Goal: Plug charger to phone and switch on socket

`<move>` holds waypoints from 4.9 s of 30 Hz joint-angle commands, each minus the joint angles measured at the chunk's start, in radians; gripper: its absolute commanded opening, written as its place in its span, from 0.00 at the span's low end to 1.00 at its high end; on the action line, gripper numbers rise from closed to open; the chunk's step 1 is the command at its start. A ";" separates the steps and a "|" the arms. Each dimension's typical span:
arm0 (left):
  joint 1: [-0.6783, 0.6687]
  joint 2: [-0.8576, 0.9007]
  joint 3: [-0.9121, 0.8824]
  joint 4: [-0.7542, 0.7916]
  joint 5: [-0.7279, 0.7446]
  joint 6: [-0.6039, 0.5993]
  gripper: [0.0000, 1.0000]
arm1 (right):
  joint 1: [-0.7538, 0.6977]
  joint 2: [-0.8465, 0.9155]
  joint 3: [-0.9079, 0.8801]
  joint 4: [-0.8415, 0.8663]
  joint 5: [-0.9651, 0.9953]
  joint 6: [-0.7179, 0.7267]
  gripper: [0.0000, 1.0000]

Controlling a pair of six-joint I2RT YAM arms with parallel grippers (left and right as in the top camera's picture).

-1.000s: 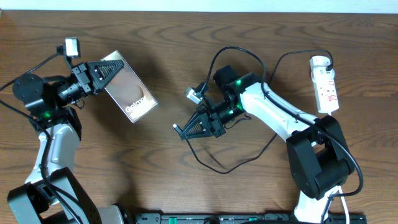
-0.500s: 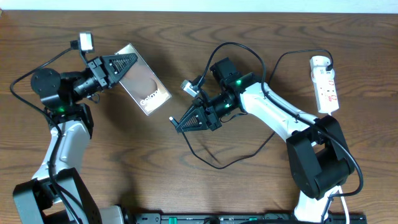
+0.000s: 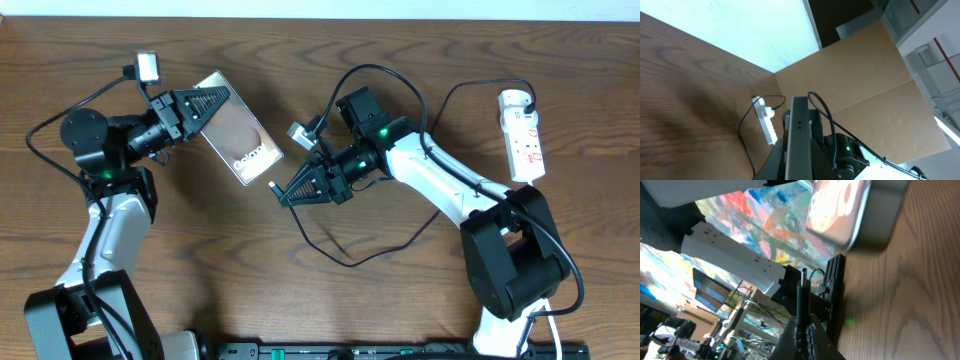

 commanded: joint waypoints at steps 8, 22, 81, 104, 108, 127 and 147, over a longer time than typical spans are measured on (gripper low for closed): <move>-0.001 -0.011 -0.002 0.007 0.018 0.009 0.07 | 0.001 0.006 0.011 0.036 -0.027 0.057 0.01; -0.005 -0.011 -0.002 0.007 0.030 0.005 0.07 | 0.000 0.006 0.011 0.087 -0.027 0.091 0.01; -0.006 -0.011 -0.003 0.063 0.038 -0.005 0.07 | 0.002 0.029 0.006 0.162 -0.027 0.098 0.01; -0.041 -0.011 -0.003 0.063 0.064 0.043 0.07 | 0.002 0.029 0.006 0.195 -0.027 0.136 0.01; -0.050 -0.011 -0.003 0.063 0.044 0.042 0.07 | 0.002 0.029 0.006 0.194 -0.028 0.136 0.01; -0.049 -0.011 -0.003 0.064 0.075 0.042 0.07 | -0.008 0.029 0.006 0.195 -0.028 0.136 0.01; -0.048 -0.011 -0.003 0.064 0.082 0.043 0.07 | -0.035 0.029 0.006 0.194 -0.028 0.135 0.01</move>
